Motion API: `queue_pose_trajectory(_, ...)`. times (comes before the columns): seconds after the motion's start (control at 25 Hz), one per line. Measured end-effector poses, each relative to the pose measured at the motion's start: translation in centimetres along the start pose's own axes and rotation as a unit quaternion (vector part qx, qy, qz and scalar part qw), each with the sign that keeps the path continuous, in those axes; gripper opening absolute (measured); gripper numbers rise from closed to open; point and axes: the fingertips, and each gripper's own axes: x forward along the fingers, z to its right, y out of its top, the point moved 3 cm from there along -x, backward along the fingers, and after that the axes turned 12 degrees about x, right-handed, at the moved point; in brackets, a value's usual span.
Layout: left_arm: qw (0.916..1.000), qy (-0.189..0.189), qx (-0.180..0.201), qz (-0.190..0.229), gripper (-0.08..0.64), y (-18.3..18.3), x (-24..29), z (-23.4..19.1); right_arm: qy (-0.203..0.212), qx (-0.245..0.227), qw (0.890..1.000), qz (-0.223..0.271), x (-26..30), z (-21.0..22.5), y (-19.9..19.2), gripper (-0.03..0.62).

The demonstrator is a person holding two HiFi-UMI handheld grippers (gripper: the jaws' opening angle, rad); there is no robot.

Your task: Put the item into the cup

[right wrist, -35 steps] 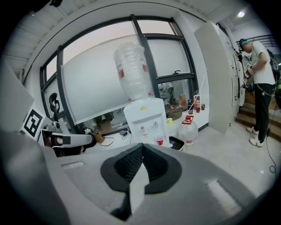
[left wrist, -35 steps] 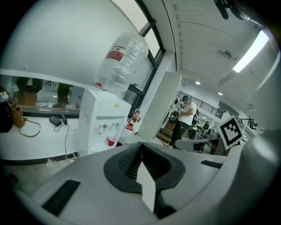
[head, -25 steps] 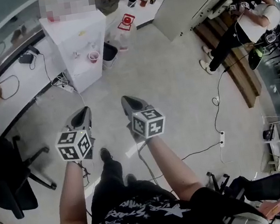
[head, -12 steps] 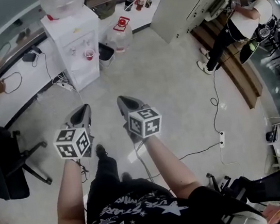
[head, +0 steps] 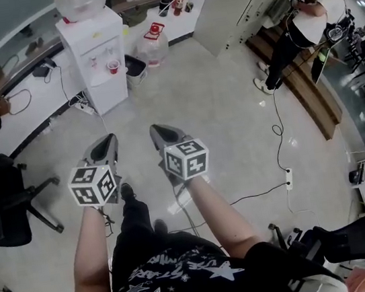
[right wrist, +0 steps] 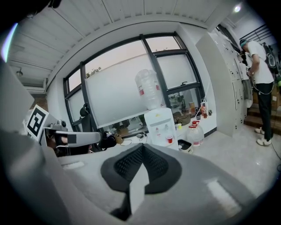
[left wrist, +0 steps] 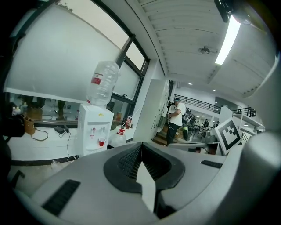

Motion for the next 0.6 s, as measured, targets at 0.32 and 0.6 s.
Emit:
queue_pose_trajectory(0.32, 0.9999, 0.004, 0.006, 0.012, 0.008, -0.7, -4.7, 4.7, 0.025, -0.006, 0.999, 0.02, -5.7, -2.3, -2.0, 0.0)
queue_pose_trajectory(0.6, 0.9997, -0.008, 0.014, 0.021, 0.008, -1.1, -6.5, 7.8, 0.019, -0.018, 0.999, 0.019, -8.8, -2.3, -3.0, 0.0)
